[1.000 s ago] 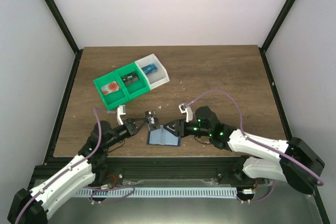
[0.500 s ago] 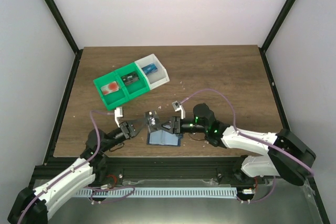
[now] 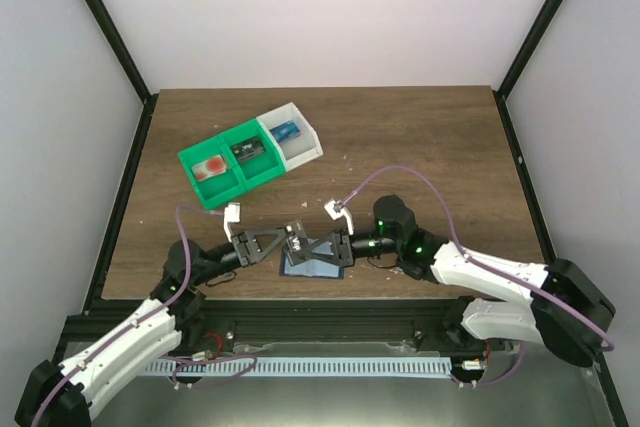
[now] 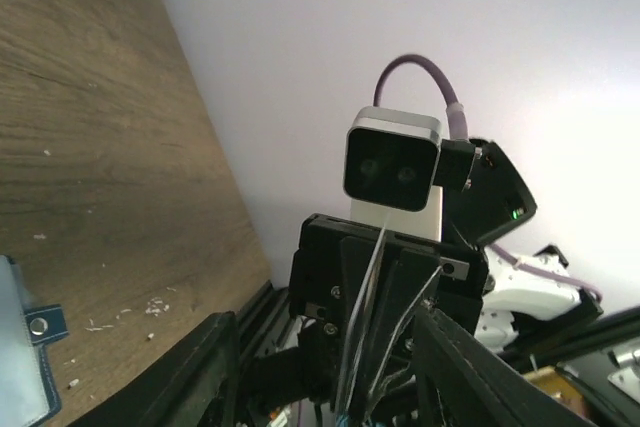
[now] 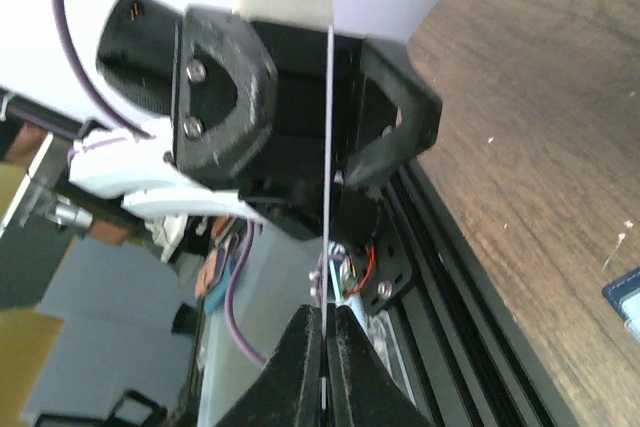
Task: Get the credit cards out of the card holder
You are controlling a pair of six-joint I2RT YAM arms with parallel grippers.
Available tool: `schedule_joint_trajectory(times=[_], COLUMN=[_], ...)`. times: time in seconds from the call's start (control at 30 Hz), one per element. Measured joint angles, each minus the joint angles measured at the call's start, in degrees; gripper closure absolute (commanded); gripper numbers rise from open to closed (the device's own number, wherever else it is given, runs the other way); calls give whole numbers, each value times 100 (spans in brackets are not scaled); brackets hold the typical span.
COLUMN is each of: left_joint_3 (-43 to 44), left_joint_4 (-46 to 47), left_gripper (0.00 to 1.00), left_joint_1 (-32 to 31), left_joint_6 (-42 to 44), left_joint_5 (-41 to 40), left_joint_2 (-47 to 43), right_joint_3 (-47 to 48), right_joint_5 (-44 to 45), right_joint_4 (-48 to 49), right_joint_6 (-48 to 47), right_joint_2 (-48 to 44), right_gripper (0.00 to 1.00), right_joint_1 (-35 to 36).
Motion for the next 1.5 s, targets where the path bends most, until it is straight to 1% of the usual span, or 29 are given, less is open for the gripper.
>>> schedule_joint_trajectory(times=[0.17,0.3,0.47,0.57,0.63,0.9,1.0,1.17,1.27,1.37,1.5], left_joint_3=[564,824,1108,1434,1563,1622,1624,1624,1620,1609,1600], left_joint_4=[-1036,-1683,-2448,-2973,-3126,-3748,-3856,-3847,-3783,-3755,-3746], left_gripper=[49,50,57,64,68,72,75,76,87,87,84], left_joint_1=[0,0,0,0,0,0,0,0,0,0,0], left_joint_6=[566,975,1425,1781,1947,2391,2474,2498,2485,2472,2490], left_joint_5=[494,894,1349,1582,1797,2354,2481,2621,2684,2695,2699], left_joint_2=[-256,-509,-518,-304,-149,101,125,129,131,138,208], right_joint_3=[286,343,350,374,417,546,546,546,549,546,546], right_joint_5=[-629,-1185,-1700,-1864,-1952,-2111,-2127,-2153,-2177,-2212,-2271], right_joint_4=[-1246,-2057,-2743,-2885,-2951,-3034,-3032,-3023,-3025,-3008,-2940], right_joint_6=[-1088,-1792,-2262,-2363,-2415,-2474,-2472,-2470,-2470,-2468,-2417], right_joint_2=[-280,-354,-341,-313,-275,-195,-149,-39,55,109,111], right_gripper=[100,99,100,99,100,99,99,100,100,100,100], right_joint_1=[0,0,0,0,0,0,0,0,0,0,0])
